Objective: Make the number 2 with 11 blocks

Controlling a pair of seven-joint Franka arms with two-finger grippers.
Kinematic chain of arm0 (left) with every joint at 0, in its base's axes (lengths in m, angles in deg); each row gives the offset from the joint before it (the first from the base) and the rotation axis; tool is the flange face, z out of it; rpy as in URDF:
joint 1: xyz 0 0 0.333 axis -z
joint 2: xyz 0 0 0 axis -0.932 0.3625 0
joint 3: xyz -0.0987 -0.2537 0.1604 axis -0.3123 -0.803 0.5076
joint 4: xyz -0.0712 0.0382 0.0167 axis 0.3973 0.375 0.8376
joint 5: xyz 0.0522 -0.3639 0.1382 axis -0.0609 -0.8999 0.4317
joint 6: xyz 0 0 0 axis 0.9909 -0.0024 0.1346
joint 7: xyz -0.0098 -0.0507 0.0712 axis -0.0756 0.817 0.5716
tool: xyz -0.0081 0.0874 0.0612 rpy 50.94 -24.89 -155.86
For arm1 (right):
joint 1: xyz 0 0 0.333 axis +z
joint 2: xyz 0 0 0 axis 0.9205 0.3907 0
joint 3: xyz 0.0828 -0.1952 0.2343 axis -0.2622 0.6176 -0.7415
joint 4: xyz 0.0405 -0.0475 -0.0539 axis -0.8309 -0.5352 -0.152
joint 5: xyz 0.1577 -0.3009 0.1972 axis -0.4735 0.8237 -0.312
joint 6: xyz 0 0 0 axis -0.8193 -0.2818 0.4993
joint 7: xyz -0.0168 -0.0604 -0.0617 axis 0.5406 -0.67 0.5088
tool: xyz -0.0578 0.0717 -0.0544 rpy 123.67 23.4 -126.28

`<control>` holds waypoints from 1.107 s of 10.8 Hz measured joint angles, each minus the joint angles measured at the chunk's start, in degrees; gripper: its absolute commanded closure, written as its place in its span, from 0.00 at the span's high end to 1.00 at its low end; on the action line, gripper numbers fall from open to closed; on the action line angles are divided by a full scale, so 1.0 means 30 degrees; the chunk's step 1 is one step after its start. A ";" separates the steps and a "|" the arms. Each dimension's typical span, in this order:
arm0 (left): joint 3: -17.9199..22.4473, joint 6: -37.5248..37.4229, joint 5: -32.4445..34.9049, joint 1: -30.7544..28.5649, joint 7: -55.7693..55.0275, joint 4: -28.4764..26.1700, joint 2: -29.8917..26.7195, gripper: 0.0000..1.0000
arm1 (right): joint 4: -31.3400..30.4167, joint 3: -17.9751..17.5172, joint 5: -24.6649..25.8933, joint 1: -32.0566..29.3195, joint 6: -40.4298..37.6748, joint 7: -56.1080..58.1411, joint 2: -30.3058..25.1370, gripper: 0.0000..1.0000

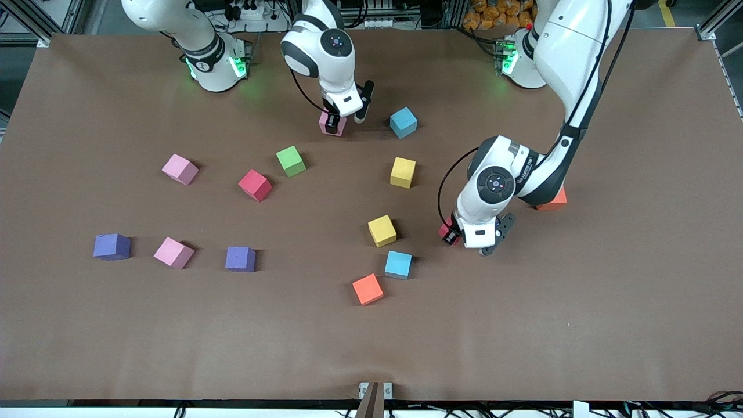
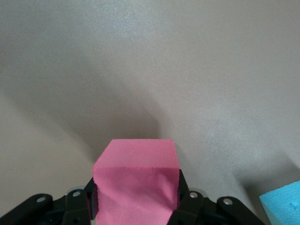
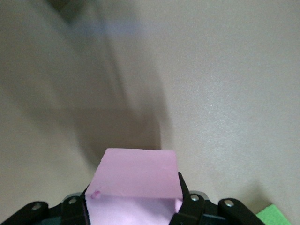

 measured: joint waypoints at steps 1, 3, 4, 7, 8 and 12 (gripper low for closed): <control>0.0007 0.0001 -0.0309 -0.0017 -0.0146 0.0002 0.0000 0.00 | 0.0000 -0.0014 0.0189 0.0001 0.0014 0.0109 0.0003 0.28; 0.0018 0.0002 -0.0656 -0.0093 -0.0568 0.0021 -0.0001 0.00 | 0.0000 -0.0085 0.0219 0.0015 0.0073 0.0310 0.0003 0.29; 0.0018 0.0002 -0.0661 -0.0112 -0.0858 0.0021 -0.0001 0.00 | 0.0001 -0.0119 0.0221 0.0053 0.0075 0.0328 0.0008 0.29; 0.0015 0.0003 -0.0684 -0.0114 -0.2305 0.0032 -0.0009 0.00 | 0.0000 -0.0202 0.0223 0.0398 0.0076 0.0329 0.0310 0.30; 0.0002 0.0007 -0.0685 -0.0110 -0.3166 0.0056 -0.0048 0.00 | -0.0001 -0.0217 0.0223 0.0440 0.0119 0.0329 0.0498 0.30; -0.0154 -0.1533 -0.0686 0.0420 -0.5170 0.0184 -0.1068 0.00 | 0.0001 -0.0220 0.0223 0.0510 0.0448 0.0319 0.0812 1.00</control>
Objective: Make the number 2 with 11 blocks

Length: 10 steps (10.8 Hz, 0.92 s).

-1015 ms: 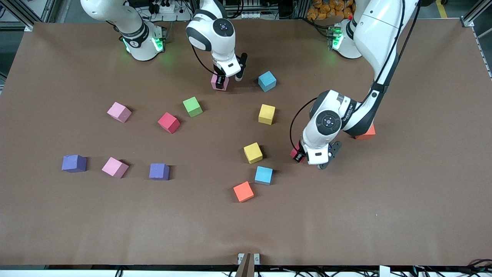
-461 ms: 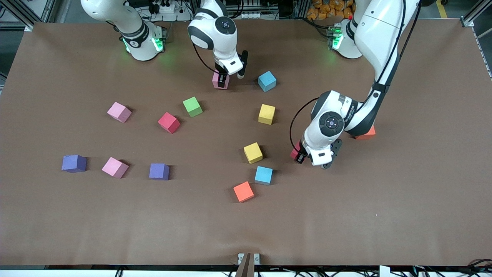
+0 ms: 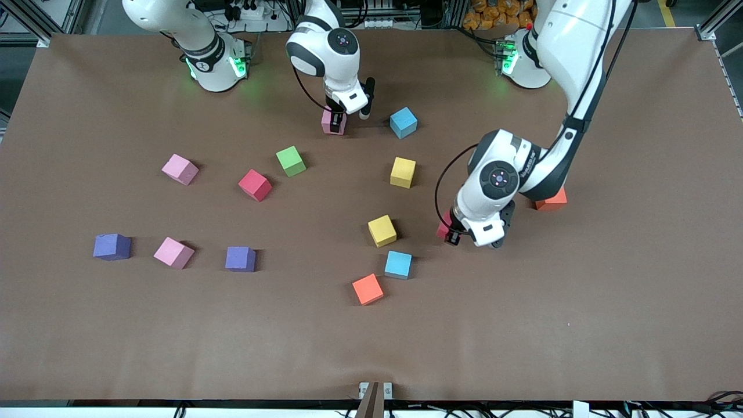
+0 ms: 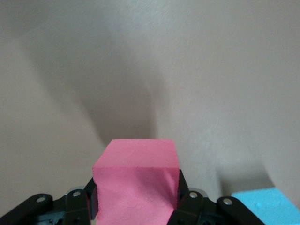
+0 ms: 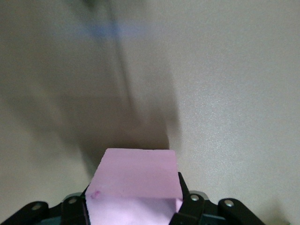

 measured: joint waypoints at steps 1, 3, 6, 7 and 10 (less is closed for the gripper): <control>-0.0067 -0.1164 0.0000 0.0494 -0.0707 0.0013 -0.0335 0.00 | 0.0003 0.0000 0.0000 0.0005 0.0007 -0.0008 0.0013 1.00; -0.0115 -0.2882 -0.0002 0.1929 -0.2595 0.0007 -0.0688 0.00 | 0.0020 0.0001 0.0000 0.0010 0.0033 -0.0012 0.0019 1.00; -0.1003 -0.3813 -0.0005 0.2981 -0.5981 -0.0052 -0.0698 0.00 | 0.0064 0.0013 0.0000 0.0009 0.0044 -0.0010 0.0016 1.00; -0.1444 -0.3937 -0.0006 0.2985 -0.6802 -0.0058 -0.0699 0.00 | 0.0073 0.0029 0.0000 0.0008 0.0042 -0.0010 -0.0002 1.00; -0.2803 -0.4252 -0.0006 0.2984 -0.8741 -0.0076 -0.0701 0.00 | 0.0137 0.0106 0.0000 -0.0051 -0.0624 -0.0010 -0.0561 1.00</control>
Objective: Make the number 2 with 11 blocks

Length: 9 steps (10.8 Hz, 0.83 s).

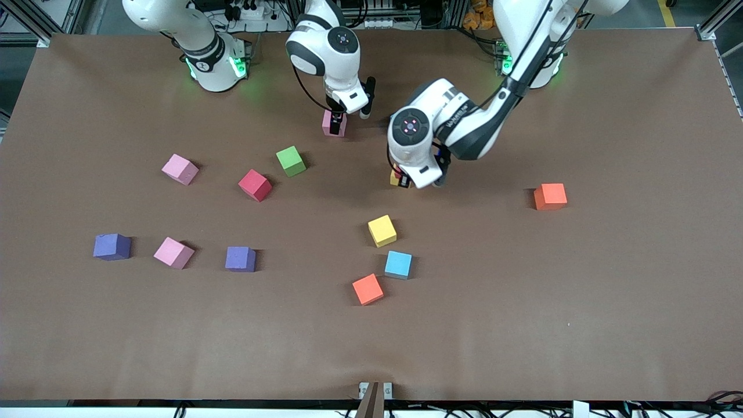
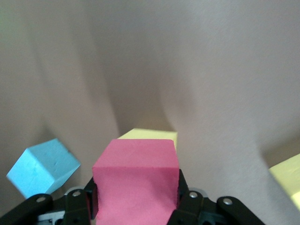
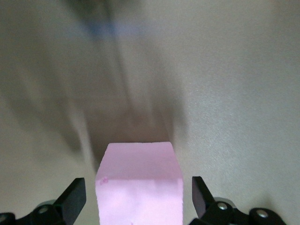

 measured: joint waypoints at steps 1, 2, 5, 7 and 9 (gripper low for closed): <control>-0.0434 -0.0250 0.0000 0.0007 -0.0439 -0.0016 -0.0001 0.00 | -0.0057 0.0013 0.0000 -0.0074 -0.0291 0.0002 -0.0361 1.00; -0.0778 -0.0321 0.0000 0.0011 -0.0764 -0.0057 -0.0002 0.00 | -0.0213 0.0019 0.0000 -0.0126 -0.0480 0.0004 -0.0736 1.00; -0.1632 0.0614 0.0000 -0.0011 -0.0979 -0.1294 -0.0768 0.00 | -0.1010 0.0033 0.0001 -0.0410 -0.1162 0.0160 -0.2278 1.00; -0.2269 0.2642 0.0000 0.0014 -0.2097 -0.3315 -0.2115 0.00 | -0.1317 0.0049 0.0001 -0.1370 -0.2623 0.1241 -0.3979 1.00; -0.2460 0.4015 0.0000 0.0129 -0.3575 -0.4127 -0.2495 0.00 | -0.1415 0.0088 0.0001 -0.2796 -0.4479 0.1888 -0.6017 1.00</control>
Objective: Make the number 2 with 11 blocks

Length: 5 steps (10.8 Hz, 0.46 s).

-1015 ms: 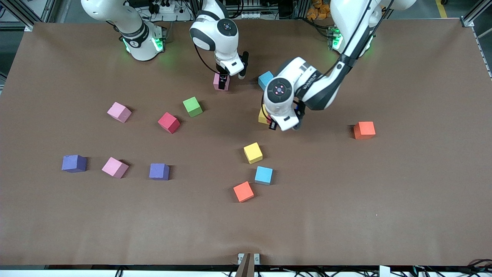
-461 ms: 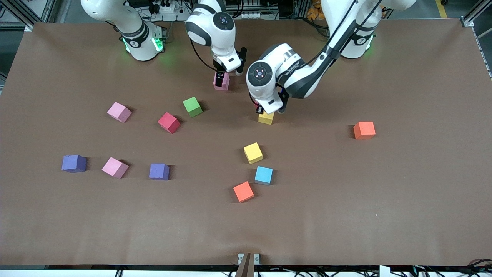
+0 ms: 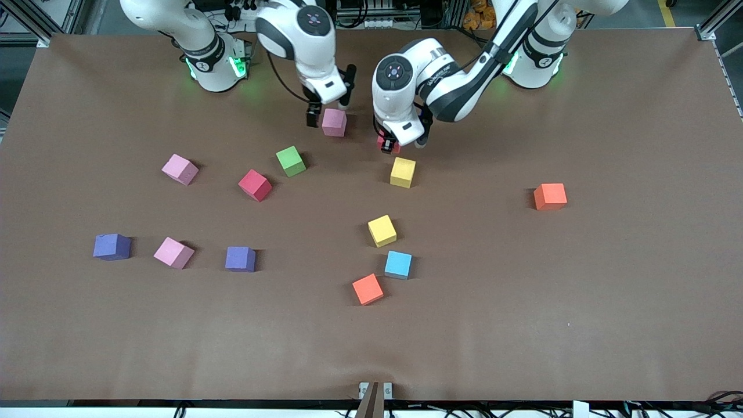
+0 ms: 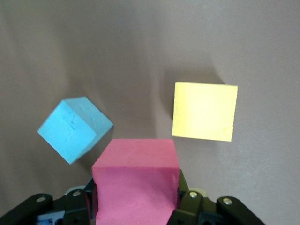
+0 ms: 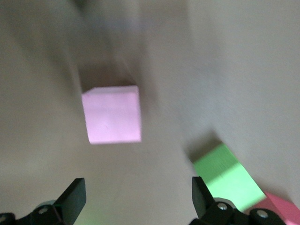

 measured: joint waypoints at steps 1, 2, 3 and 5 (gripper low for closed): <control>0.0000 0.0501 0.0000 0.0225 -0.0768 -0.0136 0.0109 0.00 | -0.0012 0.0032 0.0001 -0.0731 -0.0868 0.0085 -0.1097 1.00; 0.0000 0.0820 0.0000 0.0611 -0.1604 -0.0150 0.0357 0.00 | -0.0025 0.0073 0.0002 -0.1395 -0.1570 0.0157 -0.2144 1.00; -0.0004 0.1066 0.0004 0.1053 -0.2329 -0.0139 0.0677 0.00 | -0.0032 0.0125 0.0002 -0.2030 -0.2066 0.0192 -0.3071 1.00; -0.0007 0.1329 0.0009 0.1789 -0.3246 -0.0093 0.1180 0.00 | -0.0016 0.0753 0.0002 -0.3359 -0.2334 0.0190 -0.4266 1.00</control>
